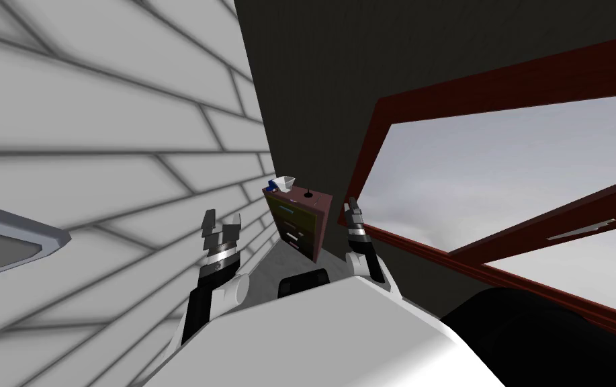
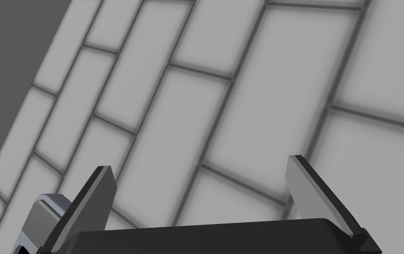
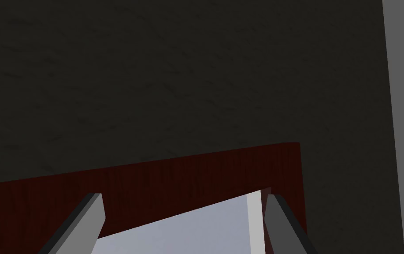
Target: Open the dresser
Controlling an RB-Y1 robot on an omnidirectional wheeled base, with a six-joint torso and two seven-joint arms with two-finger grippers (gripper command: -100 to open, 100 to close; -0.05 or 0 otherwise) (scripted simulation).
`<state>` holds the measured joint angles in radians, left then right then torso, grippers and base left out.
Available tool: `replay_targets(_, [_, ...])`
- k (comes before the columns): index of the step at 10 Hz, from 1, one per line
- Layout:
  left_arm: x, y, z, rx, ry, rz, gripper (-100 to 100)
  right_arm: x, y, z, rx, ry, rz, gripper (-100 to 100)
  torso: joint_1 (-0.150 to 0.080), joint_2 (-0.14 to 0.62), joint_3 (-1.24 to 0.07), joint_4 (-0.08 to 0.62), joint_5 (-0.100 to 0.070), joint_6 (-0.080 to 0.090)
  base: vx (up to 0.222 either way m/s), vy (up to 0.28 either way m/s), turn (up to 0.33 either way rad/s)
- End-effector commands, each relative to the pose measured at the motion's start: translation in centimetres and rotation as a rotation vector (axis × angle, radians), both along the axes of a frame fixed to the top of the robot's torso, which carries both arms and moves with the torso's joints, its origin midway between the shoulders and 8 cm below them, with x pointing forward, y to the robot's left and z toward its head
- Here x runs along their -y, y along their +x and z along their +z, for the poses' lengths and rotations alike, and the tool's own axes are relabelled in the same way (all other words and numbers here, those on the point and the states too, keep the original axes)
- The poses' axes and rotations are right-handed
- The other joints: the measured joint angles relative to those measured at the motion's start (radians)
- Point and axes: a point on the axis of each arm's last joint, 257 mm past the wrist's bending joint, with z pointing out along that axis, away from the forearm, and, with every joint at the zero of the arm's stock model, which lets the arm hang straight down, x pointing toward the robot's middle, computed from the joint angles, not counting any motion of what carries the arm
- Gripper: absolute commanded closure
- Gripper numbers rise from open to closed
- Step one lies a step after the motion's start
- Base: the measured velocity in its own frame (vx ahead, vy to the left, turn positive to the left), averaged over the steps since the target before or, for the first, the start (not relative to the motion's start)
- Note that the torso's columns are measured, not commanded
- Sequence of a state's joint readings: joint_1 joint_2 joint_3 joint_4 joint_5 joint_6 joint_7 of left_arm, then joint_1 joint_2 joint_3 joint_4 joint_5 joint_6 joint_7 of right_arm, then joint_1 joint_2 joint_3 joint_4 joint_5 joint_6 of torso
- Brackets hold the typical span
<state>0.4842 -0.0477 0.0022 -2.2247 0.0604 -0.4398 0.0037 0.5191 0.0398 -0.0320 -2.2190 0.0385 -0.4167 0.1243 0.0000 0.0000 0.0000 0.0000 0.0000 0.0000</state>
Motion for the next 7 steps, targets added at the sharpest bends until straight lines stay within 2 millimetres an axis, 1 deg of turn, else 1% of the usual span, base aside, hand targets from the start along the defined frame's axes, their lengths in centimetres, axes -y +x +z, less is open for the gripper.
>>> replay_targets(1, [0.00, 0.00, 0.00, 0.000, 0.000, 0.000, 0, 0.00, 0.00, 0.00, 0.000, 0.000, 0.000, 0, 0.000, 0.040, -0.082, 0.041, 0.000, 0.000, 0.000, 0.000, 0.000])
replay_targets(3, [0.00, 0.00, 0.01, 0.000, 0.000, 0.000, 0, 0.00, 0.00, 0.01, 0.000, 0.000, 0.000, 0, 0.000, 0.175, -0.351, 0.176, 0.000, 0.000, 0.000, 0.000, 0.000])
replay_targets(7, [0.00, -0.01, 0.02, 0.000, 0.000, 0.000, 0, 0.00, -0.01, 0.02, 0.000, 0.000, 0.000, 0, 0.000, 0.470, -0.939, 0.470, 0.000, 0.000, 0.000, 0.000, 0.000])
